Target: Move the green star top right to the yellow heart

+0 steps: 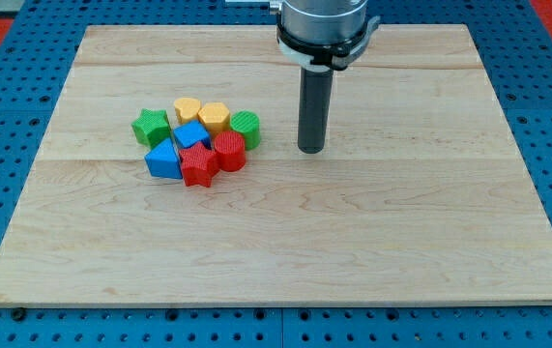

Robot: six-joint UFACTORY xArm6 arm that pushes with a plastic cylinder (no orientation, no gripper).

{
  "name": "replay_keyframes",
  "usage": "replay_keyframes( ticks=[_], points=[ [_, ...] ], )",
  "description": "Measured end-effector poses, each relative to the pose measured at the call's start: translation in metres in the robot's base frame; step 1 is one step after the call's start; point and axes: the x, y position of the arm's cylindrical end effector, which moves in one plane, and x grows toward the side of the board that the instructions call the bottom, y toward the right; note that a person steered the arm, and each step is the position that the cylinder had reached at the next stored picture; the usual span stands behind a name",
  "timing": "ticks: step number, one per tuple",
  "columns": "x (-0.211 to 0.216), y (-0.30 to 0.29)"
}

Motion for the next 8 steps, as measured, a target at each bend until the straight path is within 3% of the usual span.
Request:
replay_keyframes(
  ticks=[2,3,4,5,6,8],
  points=[
    [-0.065,-0.001],
    [-0.086,-0.053],
    [-0.091,-0.151],
    [-0.086,-0.242],
    [-0.065,-0.285],
    [-0.004,-0.256]
  ],
)
